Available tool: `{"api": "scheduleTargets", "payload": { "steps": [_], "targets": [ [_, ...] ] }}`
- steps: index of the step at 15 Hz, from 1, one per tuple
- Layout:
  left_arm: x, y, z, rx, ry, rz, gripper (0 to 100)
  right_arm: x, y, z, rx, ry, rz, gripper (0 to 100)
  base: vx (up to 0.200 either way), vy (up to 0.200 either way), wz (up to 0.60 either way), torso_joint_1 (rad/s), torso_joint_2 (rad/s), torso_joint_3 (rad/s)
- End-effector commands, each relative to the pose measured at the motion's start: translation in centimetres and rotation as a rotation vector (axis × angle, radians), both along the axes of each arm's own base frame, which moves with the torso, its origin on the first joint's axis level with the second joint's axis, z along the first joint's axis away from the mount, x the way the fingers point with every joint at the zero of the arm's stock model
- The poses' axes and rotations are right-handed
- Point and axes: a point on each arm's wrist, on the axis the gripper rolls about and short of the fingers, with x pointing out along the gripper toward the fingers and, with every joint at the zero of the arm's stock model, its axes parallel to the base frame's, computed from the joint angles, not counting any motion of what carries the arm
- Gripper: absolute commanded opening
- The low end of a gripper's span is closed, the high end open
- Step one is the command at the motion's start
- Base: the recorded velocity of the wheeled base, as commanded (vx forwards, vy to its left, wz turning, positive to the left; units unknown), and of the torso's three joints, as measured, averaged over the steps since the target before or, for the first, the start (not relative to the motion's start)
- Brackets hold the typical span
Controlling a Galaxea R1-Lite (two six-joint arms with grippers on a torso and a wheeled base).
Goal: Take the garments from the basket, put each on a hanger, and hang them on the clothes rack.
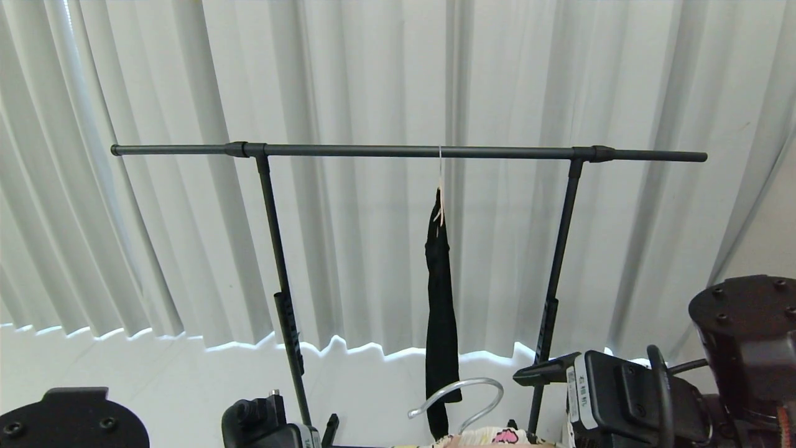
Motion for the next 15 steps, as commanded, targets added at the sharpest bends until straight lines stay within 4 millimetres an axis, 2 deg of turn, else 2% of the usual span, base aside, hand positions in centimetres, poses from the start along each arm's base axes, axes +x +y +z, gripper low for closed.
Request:
{"api": "scheduleTargets", "payload": {
  "steps": [1, 4, 5, 15],
  "targets": [
    [0.01, -0.02, 0.1, -0.009, -0.005, 0.0, 0, 0.41, 0.61, -0.71, -0.026, 0.019, 0.0, 100, 0.0, 0.0, 0.0, 0.0, 0.0, 0.0],
    [0.13, -0.24, 0.26, -0.029, -0.016, -0.002, 0, 0.59, 0.88, -1.08, -0.04, 0.028, 0.0, 100, 0.0, 0.0, 0.0, 0.0, 0.0, 0.0],
    [0.12, -0.22, 0.28, -0.03, -0.017, -0.002, 0, 0.67, 0.93, -1.17, -0.043, 0.029, -0.003, 0, 0.0, 0.0, 0.0, 0.0, 0.0, 0.0],
    [0.22, -0.5, 0.29, -0.024, -0.021, 0.004, 0, 0.99, 0.89, -0.7, -0.008, -0.003, -0.018, 0, 0.0, 0.0, 0.0, 0.0, 0.0, 0.0]
  ]
}}
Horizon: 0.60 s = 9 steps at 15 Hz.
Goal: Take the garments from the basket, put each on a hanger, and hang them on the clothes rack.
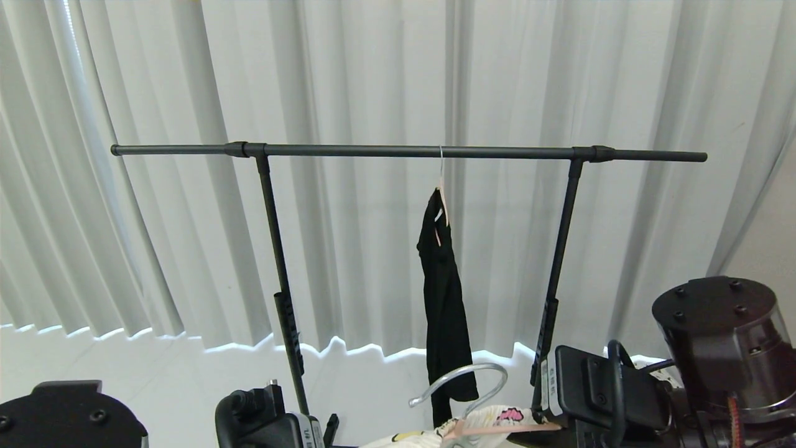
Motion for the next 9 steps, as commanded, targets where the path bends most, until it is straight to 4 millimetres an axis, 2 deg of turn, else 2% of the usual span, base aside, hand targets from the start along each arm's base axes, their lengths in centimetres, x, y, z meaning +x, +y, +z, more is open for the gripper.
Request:
{"api": "scheduleTargets", "payload": {
  "steps": [1, 4, 8, 9],
  "targets": [
    [0.2, -0.3, -0.1, 0.006, 0.008, 0.003, 100, 0.0, 0.1, 0.2, 0.018, -0.012, 0.003, 0, 0.0, 0.0, 0.0, 0.0, 0.0, 0.0],
    [0.3, -0.3, 0.3, -0.008, 0.001, 0.009, 100, 0.2, -0.7, 0.7, 0.036, -0.027, -0.022, 0, 0.0, 0.0, 0.0, 0.0, 0.0, 0.0],
    [1.5, 0.7, 0.4, -0.053, -0.029, 0.099, 100, 0.9, -3.1, 1.4, 0.048, -0.079, -0.095, 0, 0.0, 0.0, 0.0, 0.0, 0.0, 0.0],
    [1.8, 1.5, 0.2, -0.063, -0.039, 0.14, 100, 1.1, -3.9, 1.2, 0.037, -0.097, -0.116, 0, 0.0, 0.0, 0.0, 0.0, 0.0, 0.0]
  ]
}}
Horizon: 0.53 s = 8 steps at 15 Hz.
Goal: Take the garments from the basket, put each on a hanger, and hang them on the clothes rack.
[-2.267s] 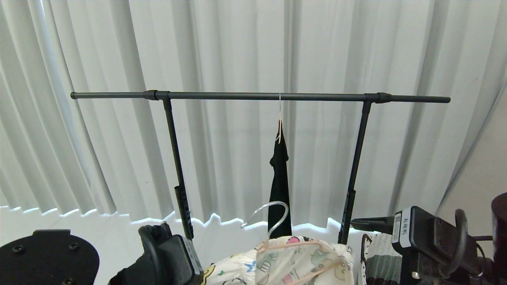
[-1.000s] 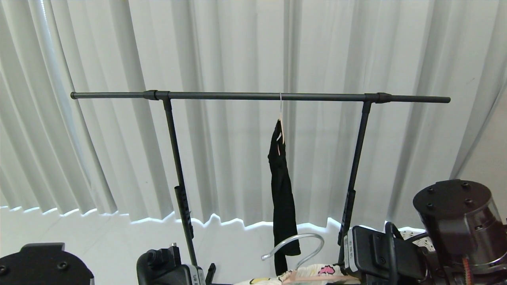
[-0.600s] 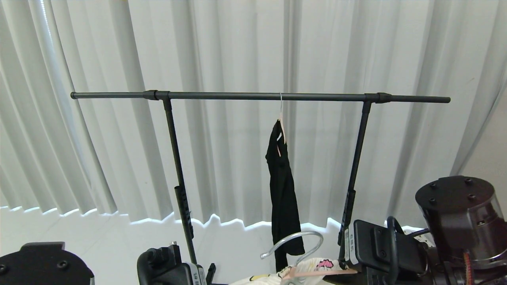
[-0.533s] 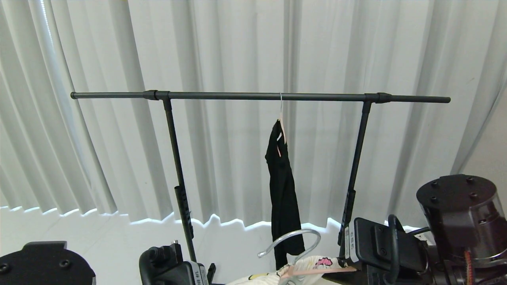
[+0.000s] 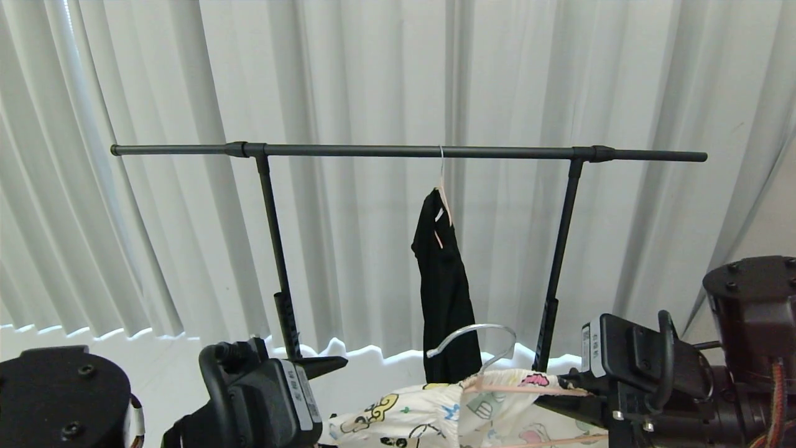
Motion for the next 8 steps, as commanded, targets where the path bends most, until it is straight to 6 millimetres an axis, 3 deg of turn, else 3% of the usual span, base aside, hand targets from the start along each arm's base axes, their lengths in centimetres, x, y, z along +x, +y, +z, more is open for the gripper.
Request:
{"api": "scheduleTargets", "payload": {
  "steps": [1, 4, 8],
  "targets": [
    [0.1, 1.5, -0.8, 0.008, 0.001, 0.057, 100, 0.2, -1.7, 0.3, 0.006, -0.03, -0.05, 0, 0.0, 0.0, 0.0, 0.0, 0.0, 0.0],
    [-0.8, 4.2, -3.0, 0.057, 0.029, 0.149, 100, 0.1, -2.7, 0.6, 0.021, -0.05, -0.078, 0, 0.0, 0.0, 0.0, 0.0, 0.0, 0.0],
    [0.3, 6.7, -5.1, 0.122, 0.099, 0.338, 100, -0.5, -3.2, 1.2, 0.056, -0.065, -0.053, 0, 0.0, 0.0, 0.0, 0.0, 0.0, 0.0]
  ]
}}
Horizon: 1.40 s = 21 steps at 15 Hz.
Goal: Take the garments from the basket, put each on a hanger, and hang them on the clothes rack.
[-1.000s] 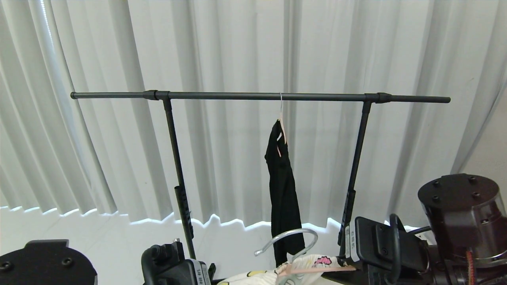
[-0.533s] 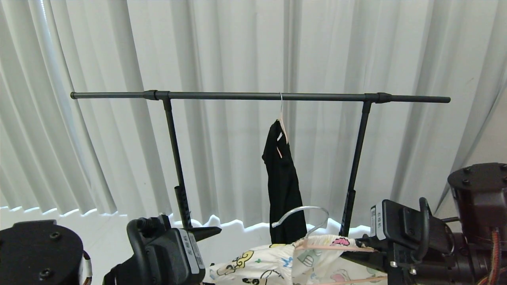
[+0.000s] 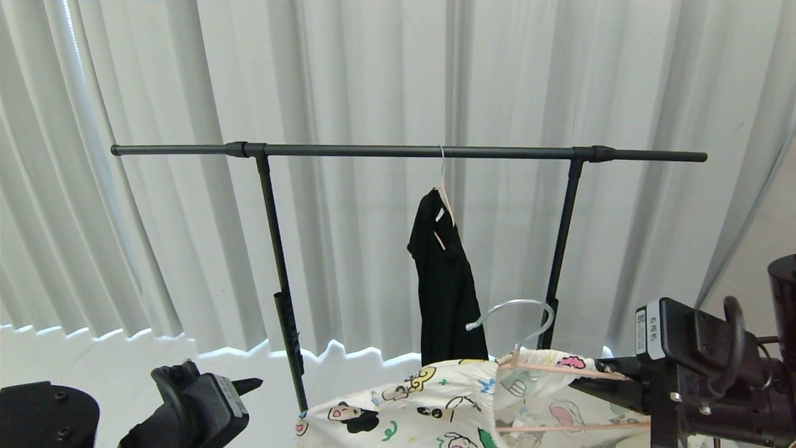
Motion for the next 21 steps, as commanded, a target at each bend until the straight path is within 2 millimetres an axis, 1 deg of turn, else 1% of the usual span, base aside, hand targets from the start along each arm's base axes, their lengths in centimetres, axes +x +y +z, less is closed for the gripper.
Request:
{"api": "scheduleTargets", "payload": {
  "steps": [1, 3, 5, 9, 10, 12, 15, 18, 21],
  "targets": [
    [0.6, 0.8, -1.0, 0.03, 0.044, 0.074, 100, -0.4, -0.3, 0.5, 0.021, -0.02, 0.006, 0, 0.0, 0.0, 0.0, 0.0, 0.0, 0.0],
    [1.0, 0.5, -1.1, 0.033, 0.059, 0.071, 100, -0.6, -0.3, 0.7, 0.027, -0.026, 0.016, 0, 0.0, 0.0, 0.0, 0.0, 0.0, 0.0],
    [0.9, 0.0, -1.2, 0.032, 0.08, 0.02, 100, -0.9, -0.2, 0.8, 0.033, -0.033, 0.031, 0, 0.0, 0.0, 0.0, 0.0, 0.0, 0.0],
    [1.1, 0.1, -1.4, 0.03, 0.092, 0.036, 100, -1.1, -0.4, 1.1, 0.043, -0.042, 0.032, 0, 0.0, 0.0, 0.0, 0.0, 0.0, 0.0],
    [1.1, 0.1, -1.4, 0.032, 0.094, 0.039, 0, -1.2, -0.4, 1.1, 0.044, -0.043, 0.032, 0, 0.0, 0.0, 0.0, 0.0, 0.0, 0.0],
    [1.4, 0.3, -1.6, 0.039, 0.104, 0.063, 0, -1.3, -0.5, 1.2, 0.049, -0.048, 0.03, 0, 0.0, 0.0, 0.0, 0.0, 0.0, 0.0],
    [2.1, 1.4, -1.7, 0.036, 0.108, 0.147, 0, -1.5, -1.0, 1.3, 0.059, -0.053, 0.019, 0, 0.0, 0.0, 0.0, 0.0, 0.0, 0.0],
    [2.1, 2.2, -1.9, 0.037, 0.116, 0.204, 0, -1.8, -1.4, 1.4, 0.078, -0.042, 0.002, 0, 0.0, 0.0, 0.0, 0.0, 0.0, 0.0],
    [2.0, 2.3, -2.2, 0.048, 0.129, 0.206, 0, -1.9, -1.5, 1.6, 0.106, -0.018, -0.017, 0, 0.0, 0.0, 0.0, 0.0, 0.0, 0.0]
  ]
}}
